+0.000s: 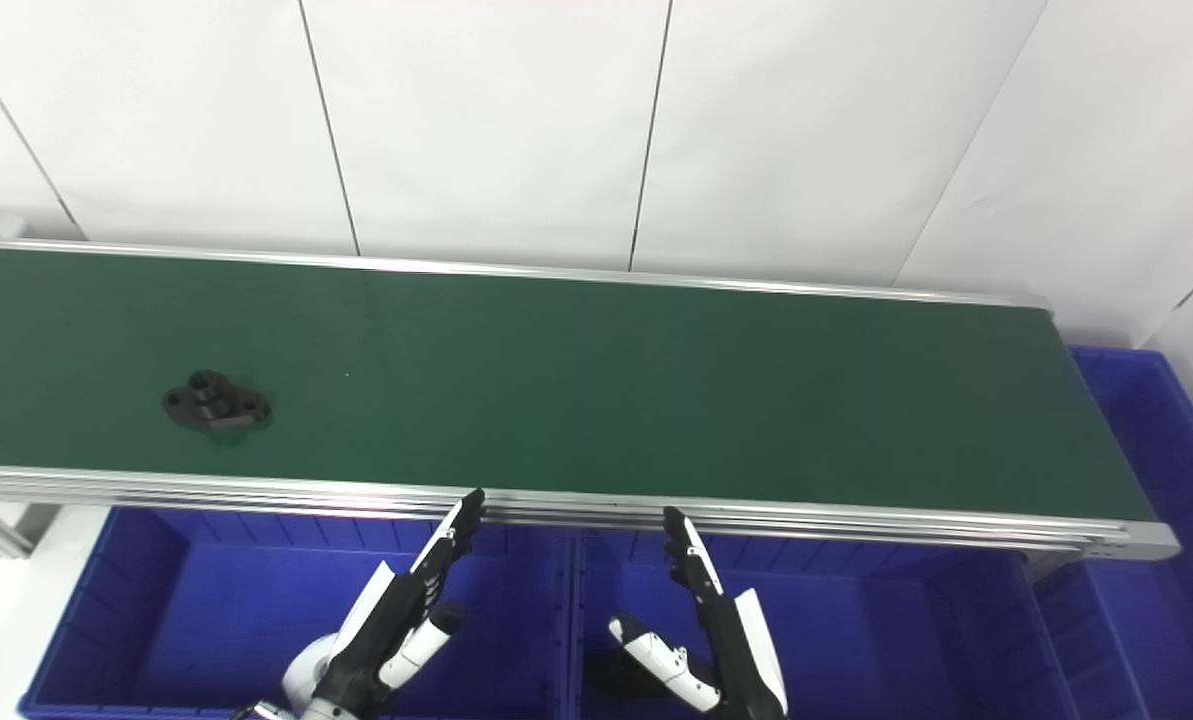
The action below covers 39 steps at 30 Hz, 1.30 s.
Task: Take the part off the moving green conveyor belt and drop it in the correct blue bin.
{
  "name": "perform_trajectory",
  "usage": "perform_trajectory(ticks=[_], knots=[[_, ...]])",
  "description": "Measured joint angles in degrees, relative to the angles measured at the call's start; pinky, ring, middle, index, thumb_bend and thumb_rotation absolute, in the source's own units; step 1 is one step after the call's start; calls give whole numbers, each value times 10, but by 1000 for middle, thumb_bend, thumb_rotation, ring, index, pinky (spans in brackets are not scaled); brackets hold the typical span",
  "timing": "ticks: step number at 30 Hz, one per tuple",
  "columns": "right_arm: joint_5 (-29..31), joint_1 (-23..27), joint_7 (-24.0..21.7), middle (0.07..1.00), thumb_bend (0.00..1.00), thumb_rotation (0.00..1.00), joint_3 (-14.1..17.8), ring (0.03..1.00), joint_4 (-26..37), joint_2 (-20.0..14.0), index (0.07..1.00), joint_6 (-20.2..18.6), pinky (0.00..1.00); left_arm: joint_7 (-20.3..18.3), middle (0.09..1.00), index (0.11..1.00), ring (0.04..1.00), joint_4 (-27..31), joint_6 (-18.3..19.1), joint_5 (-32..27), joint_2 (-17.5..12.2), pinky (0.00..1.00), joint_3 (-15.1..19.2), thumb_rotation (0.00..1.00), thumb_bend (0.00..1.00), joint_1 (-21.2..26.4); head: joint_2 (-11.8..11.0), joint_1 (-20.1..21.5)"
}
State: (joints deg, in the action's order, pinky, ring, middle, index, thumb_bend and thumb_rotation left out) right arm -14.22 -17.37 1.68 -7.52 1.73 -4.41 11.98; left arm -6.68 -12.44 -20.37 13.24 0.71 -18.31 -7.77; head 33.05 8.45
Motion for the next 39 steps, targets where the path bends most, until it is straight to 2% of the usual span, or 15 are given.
perform_trajectory(ticks=[1,3,5,6,10,18,23,29,35,39], knots=[[0,0,0,960,814,784,0,941,-3,-1,976,2,886,0,1000,1000,1000,-3,0,1,0,989,0,945,703,0,-8,-14],[2,-1,0,966,810,786,0,948,-18,-5,981,11,905,1,1000,1000,1000,-5,-1,1,1,969,-1,897,706,-1,-42,-57],[9,-4,0,969,808,778,1,953,-32,-13,984,25,916,5,1000,1000,1000,-11,-4,1,4,960,-2,884,711,-2,-45,-60],[17,-5,-1,975,807,773,2,959,-39,-17,988,35,925,9,1000,1000,1000,-17,-11,6,6,952,-2,876,719,-2,-58,-73],[40,-7,-7,984,795,755,7,977,-60,-26,994,45,943,15,1000,1000,988,-33,-20,12,8,928,-5,831,741,-3,-77,-95],[57,-6,-11,982,774,729,8,976,-79,-27,993,75,956,28,999,989,976,-44,-36,14,11,903,-6,776,739,-3,-86,-97],[57,-5,-11,978,768,724,9,974,-89,-27,993,98,955,34,996,987,972,-45,-37,14,11,896,-8,765,742,-3,-102,-103],[58,-3,-11,984,760,720,11,982,-97,-27,995,101,956,37,996,983,969,-47,-37,17,11,890,-11,753,752,-2,-105,-99],[57,2,-6,947,781,699,17,930,-106,-27,968,111,886,40,996,984,967,-60,-38,18,12,889,-15,751,748,1,-106,-89],[47,3,23,906,779,666,24,886,-109,-21,941,113,847,42,996,984,968,-62,-38,18,12,891,-17,752,728,2,-99,-74]])
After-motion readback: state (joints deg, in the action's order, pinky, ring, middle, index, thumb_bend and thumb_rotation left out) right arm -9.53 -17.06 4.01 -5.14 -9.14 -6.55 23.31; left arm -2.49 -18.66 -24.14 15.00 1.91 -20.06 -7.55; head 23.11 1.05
